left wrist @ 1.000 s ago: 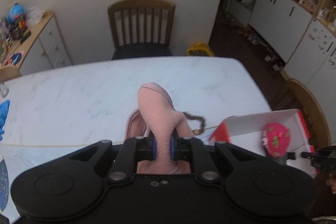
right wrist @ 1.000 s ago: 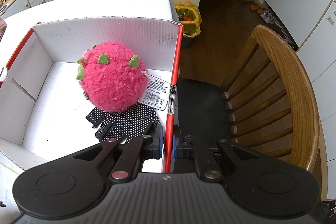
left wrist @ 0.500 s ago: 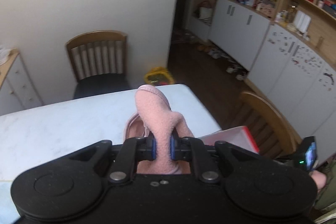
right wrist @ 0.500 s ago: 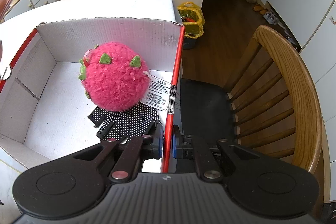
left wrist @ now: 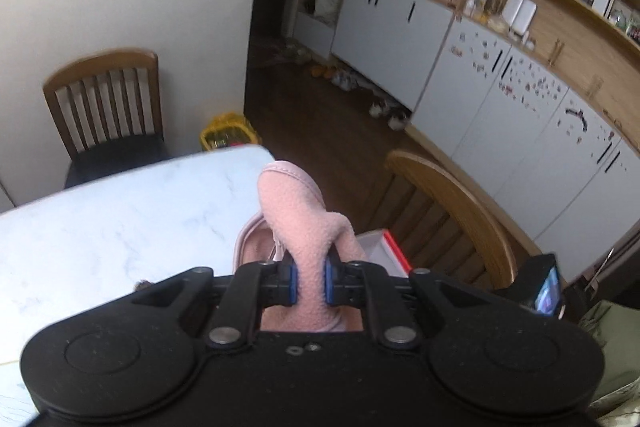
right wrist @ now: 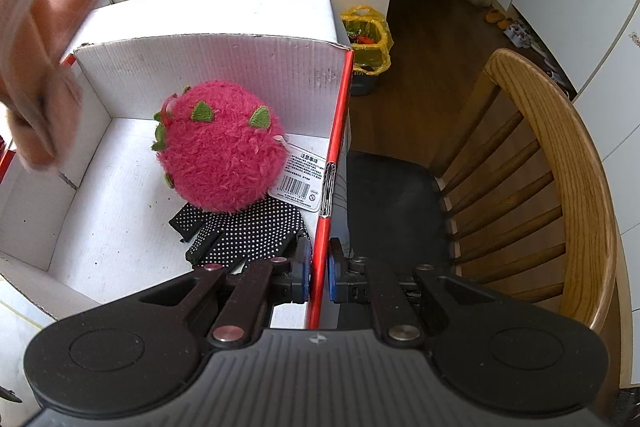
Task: Organize objects
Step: 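Carry the pink fleece into the box and open the left gripper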
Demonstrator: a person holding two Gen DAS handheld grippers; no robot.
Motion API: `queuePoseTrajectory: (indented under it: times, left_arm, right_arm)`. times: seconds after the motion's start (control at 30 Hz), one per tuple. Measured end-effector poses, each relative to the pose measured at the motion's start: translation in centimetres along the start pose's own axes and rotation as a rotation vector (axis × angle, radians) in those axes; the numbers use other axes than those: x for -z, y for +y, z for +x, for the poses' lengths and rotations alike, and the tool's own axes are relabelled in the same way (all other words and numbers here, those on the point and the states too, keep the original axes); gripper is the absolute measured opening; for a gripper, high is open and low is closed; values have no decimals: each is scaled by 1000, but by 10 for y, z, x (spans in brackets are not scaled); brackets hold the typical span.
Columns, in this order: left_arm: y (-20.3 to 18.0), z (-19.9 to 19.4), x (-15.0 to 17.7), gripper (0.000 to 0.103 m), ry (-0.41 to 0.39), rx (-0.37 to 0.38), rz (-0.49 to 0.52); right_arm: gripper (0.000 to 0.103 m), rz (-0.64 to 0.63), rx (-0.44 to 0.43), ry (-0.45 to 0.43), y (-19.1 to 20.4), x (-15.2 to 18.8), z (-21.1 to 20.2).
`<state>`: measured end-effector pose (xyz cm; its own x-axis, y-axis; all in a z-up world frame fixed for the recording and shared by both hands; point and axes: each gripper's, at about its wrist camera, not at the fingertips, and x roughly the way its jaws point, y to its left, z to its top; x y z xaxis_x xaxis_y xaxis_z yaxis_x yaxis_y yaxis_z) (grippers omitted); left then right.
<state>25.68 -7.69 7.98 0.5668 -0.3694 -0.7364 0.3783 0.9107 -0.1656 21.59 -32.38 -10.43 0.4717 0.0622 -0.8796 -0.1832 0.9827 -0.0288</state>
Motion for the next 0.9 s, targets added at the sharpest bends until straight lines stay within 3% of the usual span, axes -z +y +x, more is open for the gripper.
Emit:
queuePoseTrajectory:
  times: [0.4, 0.63, 0.9]
  left_arm:
    - [-1, 107, 48, 10, 239, -160, 131]
    - [1, 157, 73, 10, 364, -175, 141]
    - [16, 190, 94, 11, 454, -175, 102]
  right_arm:
    - [9, 1, -1, -1, 1, 1, -2]
    - [9, 3, -1, -2, 1, 1, -1]
    - [9, 7, 1, -3, 1, 0, 0]
